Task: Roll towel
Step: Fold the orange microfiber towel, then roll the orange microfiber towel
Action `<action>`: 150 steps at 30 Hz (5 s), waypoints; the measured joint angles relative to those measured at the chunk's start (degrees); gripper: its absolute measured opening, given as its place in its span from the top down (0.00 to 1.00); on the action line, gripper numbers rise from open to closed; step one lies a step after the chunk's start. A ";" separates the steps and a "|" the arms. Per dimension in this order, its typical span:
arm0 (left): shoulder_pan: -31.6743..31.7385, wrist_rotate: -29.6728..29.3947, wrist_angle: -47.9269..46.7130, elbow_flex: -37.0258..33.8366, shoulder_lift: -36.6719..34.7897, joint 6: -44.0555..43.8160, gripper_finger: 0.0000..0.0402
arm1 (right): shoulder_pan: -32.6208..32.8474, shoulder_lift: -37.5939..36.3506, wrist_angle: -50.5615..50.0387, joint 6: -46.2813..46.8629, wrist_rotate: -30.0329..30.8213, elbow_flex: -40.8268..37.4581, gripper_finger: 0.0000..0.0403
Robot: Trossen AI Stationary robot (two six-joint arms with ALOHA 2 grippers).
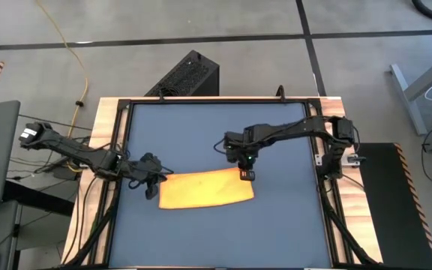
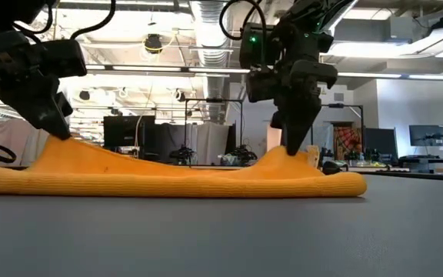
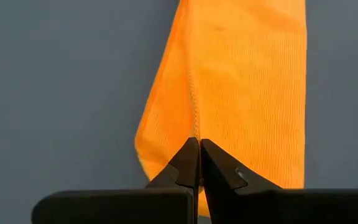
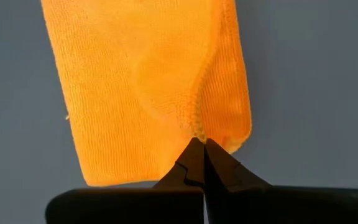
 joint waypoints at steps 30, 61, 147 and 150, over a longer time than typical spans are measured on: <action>-0.04 -1.70 -8.22 0.02 -0.02 3.98 0.79 | 0.33 -0.92 -5.76 8.34 11.84 0.00 0.75; -0.05 -10.51 -16.29 8.11 -0.02 12.71 0.73 | 7.47 -9.15 52.70 13.69 13.91 -25.16 0.75; 7.59 2.38 11.28 5.06 27.63 30.24 0.61 | 6.23 1.01 52.86 19.31 13.74 -25.08 0.75; 7.63 -1.07 8.02 5.05 23.77 30.55 0.61 | 6.45 1.01 52.40 21.51 13.73 -25.07 0.75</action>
